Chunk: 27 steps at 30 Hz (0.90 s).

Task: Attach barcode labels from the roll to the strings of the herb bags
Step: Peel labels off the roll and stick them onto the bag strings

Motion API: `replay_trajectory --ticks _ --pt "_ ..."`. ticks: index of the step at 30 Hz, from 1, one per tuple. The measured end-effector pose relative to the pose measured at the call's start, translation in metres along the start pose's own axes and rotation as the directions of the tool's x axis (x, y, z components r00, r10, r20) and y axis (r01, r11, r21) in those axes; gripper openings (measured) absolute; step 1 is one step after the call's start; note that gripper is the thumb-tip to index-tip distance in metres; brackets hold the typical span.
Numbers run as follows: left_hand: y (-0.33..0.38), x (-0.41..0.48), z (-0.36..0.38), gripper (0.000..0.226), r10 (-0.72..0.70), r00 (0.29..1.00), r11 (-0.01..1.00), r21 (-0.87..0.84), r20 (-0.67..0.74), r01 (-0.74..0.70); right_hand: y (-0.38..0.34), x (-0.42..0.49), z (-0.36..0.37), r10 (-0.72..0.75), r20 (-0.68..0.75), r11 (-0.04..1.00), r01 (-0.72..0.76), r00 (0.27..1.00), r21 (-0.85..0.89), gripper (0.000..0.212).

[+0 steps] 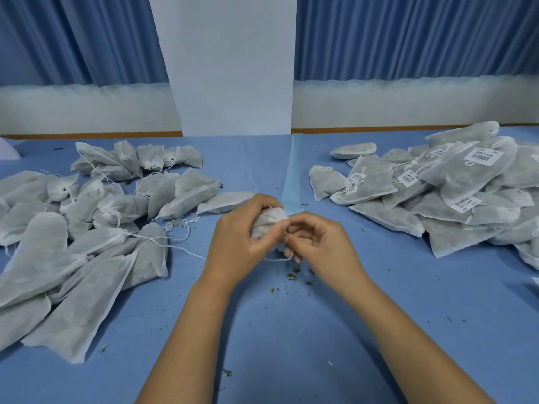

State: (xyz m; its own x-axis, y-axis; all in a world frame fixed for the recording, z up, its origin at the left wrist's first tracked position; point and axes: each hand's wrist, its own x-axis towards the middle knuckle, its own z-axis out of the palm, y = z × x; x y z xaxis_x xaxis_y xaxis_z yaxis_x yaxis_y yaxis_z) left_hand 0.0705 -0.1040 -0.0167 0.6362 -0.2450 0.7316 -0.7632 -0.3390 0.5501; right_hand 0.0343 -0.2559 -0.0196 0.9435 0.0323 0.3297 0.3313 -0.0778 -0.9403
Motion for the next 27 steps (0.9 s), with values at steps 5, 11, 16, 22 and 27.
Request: replay_trajectory --ticks 5,11,16,22,27 --pt "-0.007 0.002 -0.007 0.022 0.031 0.996 0.996 0.080 0.080 -0.037 -0.002 0.000 -0.009 -0.149 -0.106 0.945 0.109 0.983 -0.309 0.012" --pt "-0.003 0.004 -0.007 0.021 -0.033 0.992 0.998 -0.041 0.119 0.038 -0.002 0.000 -0.015 -0.346 -0.201 0.865 0.230 0.916 -0.445 0.015" --pt "0.003 0.001 -0.004 0.014 -0.312 0.913 0.925 -0.136 0.263 0.355 -0.001 0.002 -0.016 -0.239 -0.301 0.938 0.140 0.923 -0.318 0.014" --pt "0.008 0.003 -0.011 0.015 -0.351 0.888 0.836 -0.329 0.296 0.440 -0.005 0.007 -0.035 -0.191 -0.479 0.963 0.070 0.857 -0.260 0.015" --pt "0.011 0.004 -0.010 0.016 -0.296 0.945 0.802 -0.501 0.141 0.326 0.002 0.004 -0.015 -0.192 -0.224 0.897 0.078 0.956 -0.435 0.010"
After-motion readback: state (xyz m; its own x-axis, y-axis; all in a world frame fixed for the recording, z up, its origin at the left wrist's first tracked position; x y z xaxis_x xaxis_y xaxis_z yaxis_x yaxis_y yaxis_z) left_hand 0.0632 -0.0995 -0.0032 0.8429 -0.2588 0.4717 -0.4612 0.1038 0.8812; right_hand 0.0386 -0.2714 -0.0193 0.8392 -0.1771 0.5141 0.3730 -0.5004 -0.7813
